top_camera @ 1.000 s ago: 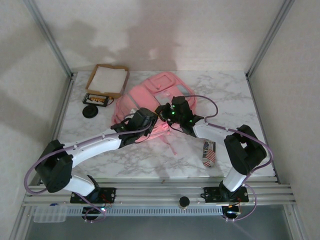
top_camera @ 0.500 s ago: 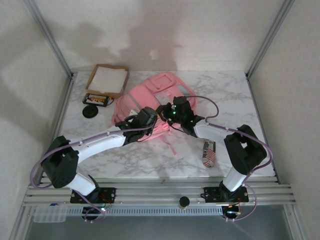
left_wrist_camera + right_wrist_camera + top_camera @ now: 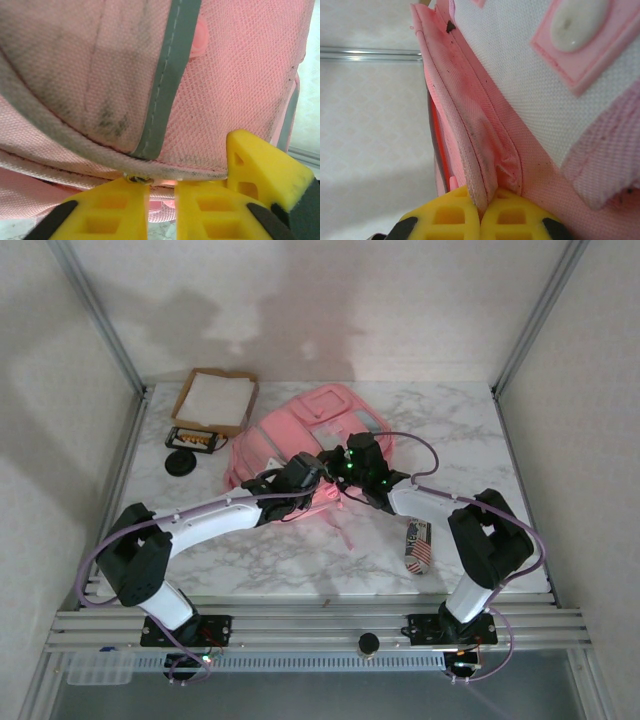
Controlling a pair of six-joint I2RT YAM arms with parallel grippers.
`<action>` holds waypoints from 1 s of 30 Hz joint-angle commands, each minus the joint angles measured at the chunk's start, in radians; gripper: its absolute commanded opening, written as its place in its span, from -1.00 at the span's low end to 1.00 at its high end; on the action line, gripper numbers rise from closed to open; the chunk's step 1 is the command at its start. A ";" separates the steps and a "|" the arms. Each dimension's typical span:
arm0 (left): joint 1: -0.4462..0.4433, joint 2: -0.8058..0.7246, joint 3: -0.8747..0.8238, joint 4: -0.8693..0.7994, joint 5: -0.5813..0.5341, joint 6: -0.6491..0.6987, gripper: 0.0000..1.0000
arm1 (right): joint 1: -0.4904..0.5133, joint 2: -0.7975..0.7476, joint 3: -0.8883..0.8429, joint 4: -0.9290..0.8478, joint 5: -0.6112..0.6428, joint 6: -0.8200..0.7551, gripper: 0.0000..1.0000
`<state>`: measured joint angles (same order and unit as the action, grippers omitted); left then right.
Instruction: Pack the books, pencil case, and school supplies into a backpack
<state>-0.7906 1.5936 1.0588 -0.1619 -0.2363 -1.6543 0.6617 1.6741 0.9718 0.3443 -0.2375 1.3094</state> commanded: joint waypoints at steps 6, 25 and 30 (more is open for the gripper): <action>0.018 0.010 -0.016 -0.119 -0.088 -0.018 -0.87 | 0.009 -0.021 0.018 0.107 -0.047 -0.020 -1.00; 0.104 -0.225 -0.169 -0.299 -0.059 0.417 -1.00 | -0.070 -0.066 0.017 -0.005 -0.032 -0.128 -1.00; 0.176 -0.210 -0.120 -0.380 -0.108 0.659 -1.00 | -0.120 -0.098 0.008 -0.065 -0.040 -0.189 -1.00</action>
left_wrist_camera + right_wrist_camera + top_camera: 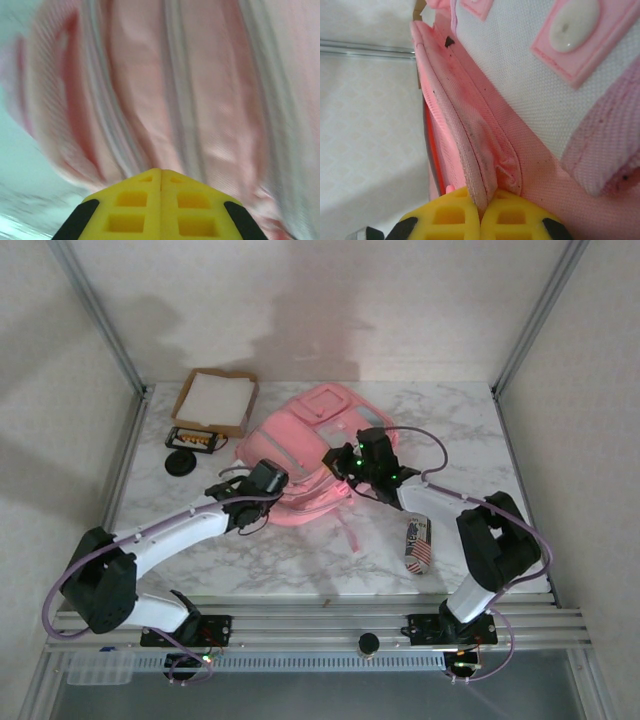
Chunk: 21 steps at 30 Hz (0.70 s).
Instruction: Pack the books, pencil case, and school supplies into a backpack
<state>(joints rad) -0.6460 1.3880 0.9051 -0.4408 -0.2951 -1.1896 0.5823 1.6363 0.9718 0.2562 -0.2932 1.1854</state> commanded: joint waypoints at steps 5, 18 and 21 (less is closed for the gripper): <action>-0.058 -0.057 0.025 0.081 0.036 0.368 -1.00 | -0.041 -0.073 -0.005 0.005 0.004 -0.074 -1.00; -0.205 0.051 0.038 0.288 0.141 0.061 -0.33 | -0.032 -0.059 0.003 0.044 0.002 -0.035 -1.00; -0.213 0.108 0.084 0.231 0.094 0.060 -0.28 | -0.031 -0.056 0.005 0.048 0.004 -0.032 -1.00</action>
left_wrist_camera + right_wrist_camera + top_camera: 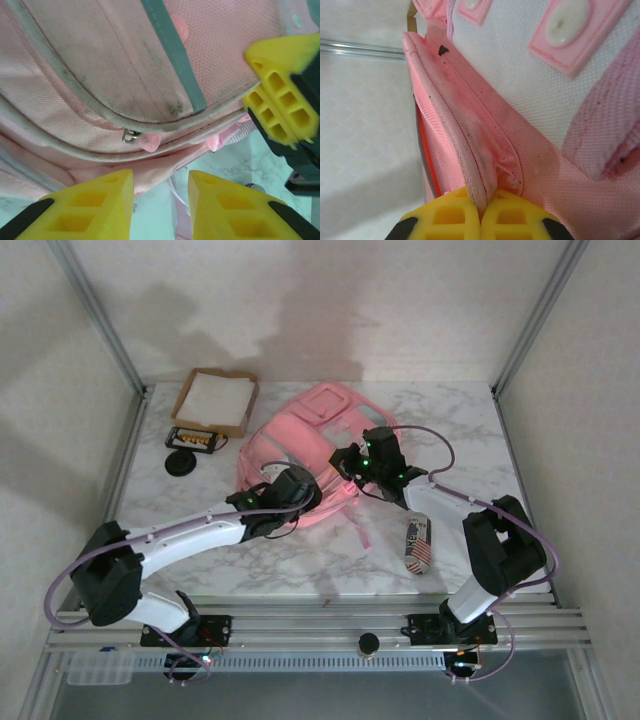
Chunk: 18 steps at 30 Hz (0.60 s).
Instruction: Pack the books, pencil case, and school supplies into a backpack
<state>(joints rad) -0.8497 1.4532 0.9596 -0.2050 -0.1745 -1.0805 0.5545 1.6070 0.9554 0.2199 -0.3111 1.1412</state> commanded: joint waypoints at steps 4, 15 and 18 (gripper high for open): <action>-0.010 0.091 0.063 -0.005 -0.048 -0.039 -0.27 | 0.000 -0.020 0.020 0.099 0.018 0.020 -1.00; -0.001 0.077 0.035 0.051 -0.107 -0.143 -0.34 | 0.015 -0.015 -0.008 0.135 0.015 0.045 -1.00; 0.011 0.085 0.031 0.021 -0.127 -0.160 -0.36 | 0.016 -0.018 -0.012 0.143 0.015 0.049 -1.00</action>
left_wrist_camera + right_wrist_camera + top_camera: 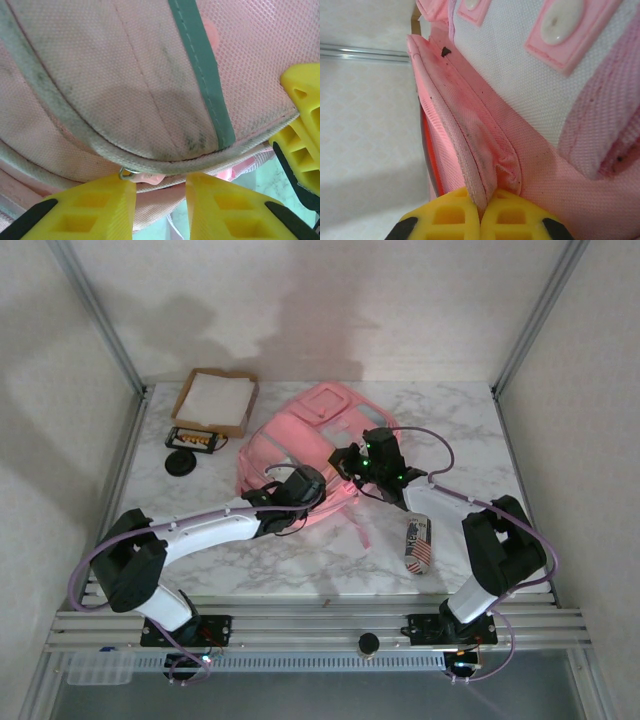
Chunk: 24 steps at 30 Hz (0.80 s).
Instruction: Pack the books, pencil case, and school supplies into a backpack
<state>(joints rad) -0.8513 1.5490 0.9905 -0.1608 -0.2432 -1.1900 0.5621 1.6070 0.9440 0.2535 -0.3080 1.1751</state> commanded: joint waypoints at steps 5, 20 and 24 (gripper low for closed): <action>0.026 0.018 -0.009 0.015 -0.073 -0.065 -0.39 | 0.015 -0.022 0.002 0.119 0.018 0.024 -1.00; 0.014 0.091 0.020 0.106 -0.209 -0.161 -0.53 | 0.028 -0.012 -0.001 0.145 0.021 0.045 -1.00; 0.021 0.082 -0.010 0.149 -0.246 -0.187 -0.67 | 0.028 -0.012 -0.011 0.157 0.025 0.047 -1.00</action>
<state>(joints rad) -0.8486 1.6196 0.9871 -0.0532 -0.3653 -1.3106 0.5804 1.6146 0.9417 0.3042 -0.2619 1.2049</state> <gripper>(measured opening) 0.175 0.061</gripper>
